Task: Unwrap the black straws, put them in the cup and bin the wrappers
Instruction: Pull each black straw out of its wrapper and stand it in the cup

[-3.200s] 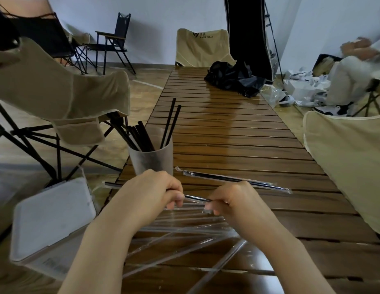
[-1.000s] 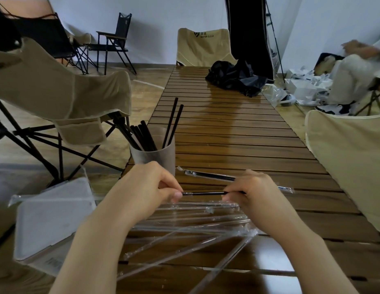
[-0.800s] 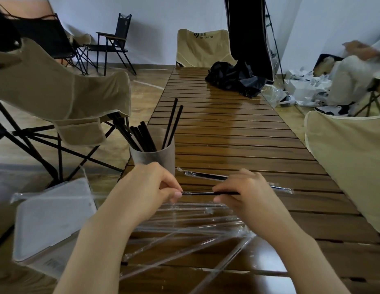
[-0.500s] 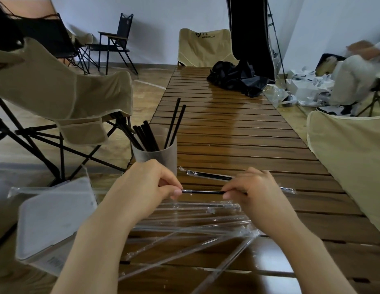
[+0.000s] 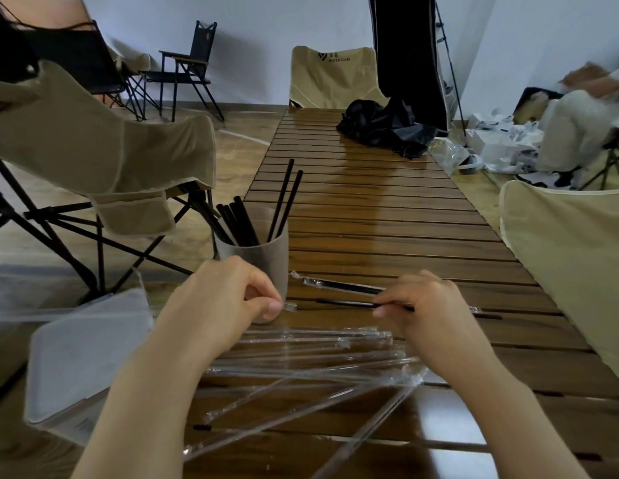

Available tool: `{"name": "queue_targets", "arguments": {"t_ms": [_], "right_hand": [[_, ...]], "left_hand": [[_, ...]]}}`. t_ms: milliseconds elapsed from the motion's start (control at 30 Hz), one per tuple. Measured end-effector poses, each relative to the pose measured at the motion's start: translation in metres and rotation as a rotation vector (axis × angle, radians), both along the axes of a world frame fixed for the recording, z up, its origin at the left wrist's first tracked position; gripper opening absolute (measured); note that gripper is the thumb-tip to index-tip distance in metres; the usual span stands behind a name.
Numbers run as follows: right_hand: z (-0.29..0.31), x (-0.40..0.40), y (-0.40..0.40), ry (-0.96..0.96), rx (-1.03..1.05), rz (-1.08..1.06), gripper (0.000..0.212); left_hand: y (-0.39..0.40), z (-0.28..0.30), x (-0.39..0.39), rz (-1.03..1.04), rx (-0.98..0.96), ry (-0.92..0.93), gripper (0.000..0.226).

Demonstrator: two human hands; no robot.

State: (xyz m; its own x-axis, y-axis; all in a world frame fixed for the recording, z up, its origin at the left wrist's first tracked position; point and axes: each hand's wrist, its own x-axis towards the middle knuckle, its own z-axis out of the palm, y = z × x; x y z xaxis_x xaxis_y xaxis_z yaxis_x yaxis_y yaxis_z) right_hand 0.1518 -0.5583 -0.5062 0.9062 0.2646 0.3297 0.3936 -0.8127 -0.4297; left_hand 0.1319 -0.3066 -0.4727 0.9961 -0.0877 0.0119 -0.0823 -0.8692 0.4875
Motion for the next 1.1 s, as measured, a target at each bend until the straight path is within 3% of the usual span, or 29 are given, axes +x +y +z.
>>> {"name": "queue_targets", "arguments": {"t_ms": [167,367,500,667,833,1100], "right_hand": [[0.004,-0.001,0.004,-0.083,0.097,-0.085,0.013],[0.006,-0.004,0.02,-0.131,0.091,-0.032,0.013],[0.007,-0.003,0.017,-0.141,0.096,-0.052,0.01],[0.007,-0.002,0.015,-0.147,0.131,-0.036,0.01],[0.008,-0.002,0.021,-0.152,0.196,-0.002,0.008],[0.008,0.001,0.003,-0.057,0.221,-0.113,0.03]], "left_hand": [[-0.026,-0.007,0.0,-0.073,0.013,0.089,0.003],[-0.056,-0.029,0.002,-0.125,-0.172,0.172,0.007],[-0.047,-0.024,0.005,-0.037,-0.219,0.066,0.016],[-0.044,-0.007,0.004,0.107,-0.536,-0.063,0.013],[-0.06,-0.001,-0.003,0.253,-0.93,-0.045,0.012],[-0.061,0.063,-0.023,0.132,-0.58,-0.513,0.011]]}}
